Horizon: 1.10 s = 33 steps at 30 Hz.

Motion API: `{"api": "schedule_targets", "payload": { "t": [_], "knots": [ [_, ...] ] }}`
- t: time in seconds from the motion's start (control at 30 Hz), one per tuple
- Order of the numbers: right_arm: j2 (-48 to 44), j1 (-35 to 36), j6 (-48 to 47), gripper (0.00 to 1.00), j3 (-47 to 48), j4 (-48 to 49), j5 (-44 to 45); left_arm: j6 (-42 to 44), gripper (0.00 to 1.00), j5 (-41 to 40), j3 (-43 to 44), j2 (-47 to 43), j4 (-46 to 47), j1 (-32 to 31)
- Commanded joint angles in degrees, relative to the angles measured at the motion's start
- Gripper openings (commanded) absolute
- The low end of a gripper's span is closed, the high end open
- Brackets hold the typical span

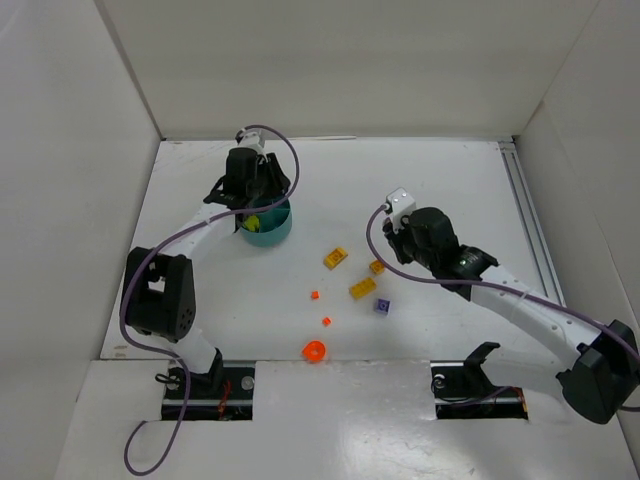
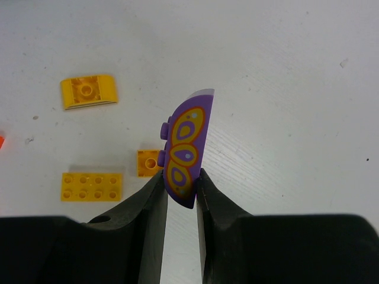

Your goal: Sort the legos into containers by color

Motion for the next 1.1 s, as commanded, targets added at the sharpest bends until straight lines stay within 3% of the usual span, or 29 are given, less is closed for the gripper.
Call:
{"api": "schedule_targets", "payload": {
  "t": [0.0,0.57,0.93,1.07],
  "knots": [
    [0.3,-0.6,-0.5,0.00,0.0,3.8,-2.1,2.0,0.00,0.1,3.4,1.1,0.0,0.1],
    [1.8,-2.3,-0.5,0.00,-1.1,4.3,-3.2,5.0,0.00,-1.5,4.8,3.2,-3.3,-0.4],
    [1.2,-2.8,-0.5,0.00,-1.6,4.3,-3.2,5.0,0.00,-6.7,3.8,2.1,-5.1,-0.4],
    [0.7,-3.3,-0.5,0.00,-2.1,4.3,-3.2,6.1,0.06,-6.7,4.3,2.6,-6.1,-0.4]
  ]
}}
